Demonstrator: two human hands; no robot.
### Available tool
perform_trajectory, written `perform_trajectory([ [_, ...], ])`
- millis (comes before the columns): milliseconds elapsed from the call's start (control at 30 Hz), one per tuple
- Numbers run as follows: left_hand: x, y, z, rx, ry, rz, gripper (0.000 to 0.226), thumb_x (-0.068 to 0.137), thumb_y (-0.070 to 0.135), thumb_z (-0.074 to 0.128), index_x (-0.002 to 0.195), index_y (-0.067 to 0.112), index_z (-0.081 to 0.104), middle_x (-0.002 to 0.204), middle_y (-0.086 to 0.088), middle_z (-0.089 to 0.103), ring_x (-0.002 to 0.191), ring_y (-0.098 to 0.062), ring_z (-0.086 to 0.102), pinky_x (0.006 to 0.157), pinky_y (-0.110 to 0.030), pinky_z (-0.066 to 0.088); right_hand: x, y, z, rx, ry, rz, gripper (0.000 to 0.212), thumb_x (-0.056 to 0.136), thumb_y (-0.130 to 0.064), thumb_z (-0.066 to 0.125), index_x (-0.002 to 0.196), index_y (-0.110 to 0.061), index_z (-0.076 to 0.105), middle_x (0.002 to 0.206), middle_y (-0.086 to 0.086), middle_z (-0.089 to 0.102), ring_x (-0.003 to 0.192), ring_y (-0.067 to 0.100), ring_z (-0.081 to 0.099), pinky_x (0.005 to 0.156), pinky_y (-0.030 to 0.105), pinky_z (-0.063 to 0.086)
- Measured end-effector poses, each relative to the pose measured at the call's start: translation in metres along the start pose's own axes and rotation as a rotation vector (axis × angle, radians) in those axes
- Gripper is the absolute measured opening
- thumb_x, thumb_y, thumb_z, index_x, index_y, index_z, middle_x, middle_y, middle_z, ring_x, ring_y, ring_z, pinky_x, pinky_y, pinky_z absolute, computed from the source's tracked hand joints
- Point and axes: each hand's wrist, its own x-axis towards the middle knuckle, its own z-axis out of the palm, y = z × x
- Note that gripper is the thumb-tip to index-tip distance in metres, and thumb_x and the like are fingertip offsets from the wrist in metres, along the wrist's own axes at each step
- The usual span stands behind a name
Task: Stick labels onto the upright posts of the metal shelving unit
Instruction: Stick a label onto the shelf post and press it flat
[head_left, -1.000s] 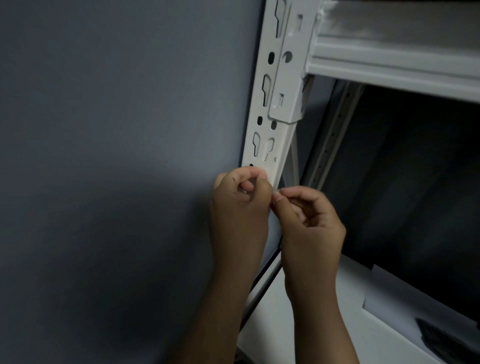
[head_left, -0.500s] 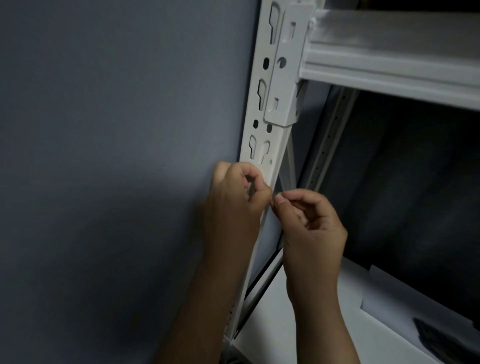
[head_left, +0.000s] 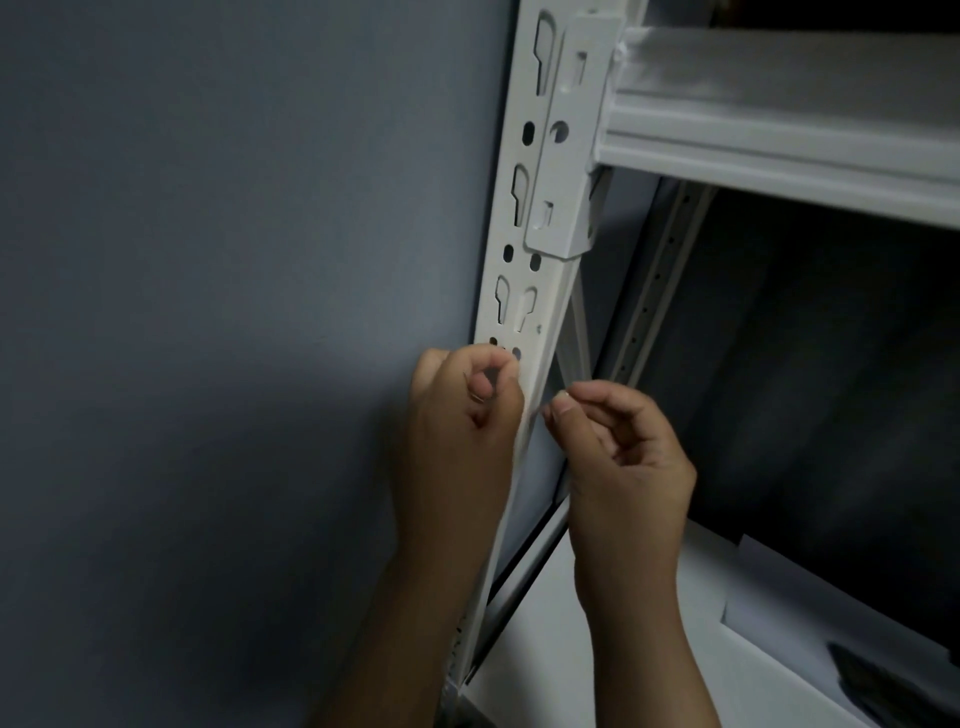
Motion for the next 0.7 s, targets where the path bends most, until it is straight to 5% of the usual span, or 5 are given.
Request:
perform_trajectory([
  [200, -0.006, 0.004, 0.0, -0.02, 0.009, -0.043, 0.015, 0.091, 0.025, 0.059, 0.098, 0.022, 0.071, 0.087, 0.004, 0.055, 0.071, -0.007, 0.056, 0.066, -0.024, 0.053, 0.0, 0.0, -0.001, -0.004, 0.002, 0.004, 0.014, 0.082, 0.006, 0.065, 0.085, -0.008, 0.067, 0.066, -0.002, 0.067, 0.065, 0.008, 0.063, 0.068, 0.016, 0.053],
  [400, 0.002, 0.006, 0.001, 0.028, 0.059, -0.027, 0.013, 0.089, 0.018, 0.061, 0.079, 0.019, 0.07, 0.079, 0.001, 0.055, 0.061, -0.01, 0.054, 0.061, -0.033, 0.051, -0.001, -0.001, -0.004, -0.008, 0.0, -0.004, 0.013, 0.083, 0.006, 0.066, 0.085, -0.007, 0.067, 0.065, -0.001, 0.065, 0.064, 0.009, 0.061, 0.067, 0.016, 0.053],
  [700, 0.002, 0.01, 0.003, 0.087, 0.044, -0.034, 0.011, 0.088, 0.02, 0.058, 0.078, 0.02, 0.064, 0.08, 0.004, 0.05, 0.062, -0.012, 0.053, 0.06, -0.034, 0.05, -0.003, -0.002, -0.004, -0.005, -0.009, -0.021, 0.013, 0.083, 0.006, 0.065, 0.084, -0.006, 0.066, 0.062, -0.003, 0.064, 0.061, 0.005, 0.06, 0.065, 0.014, 0.051],
])
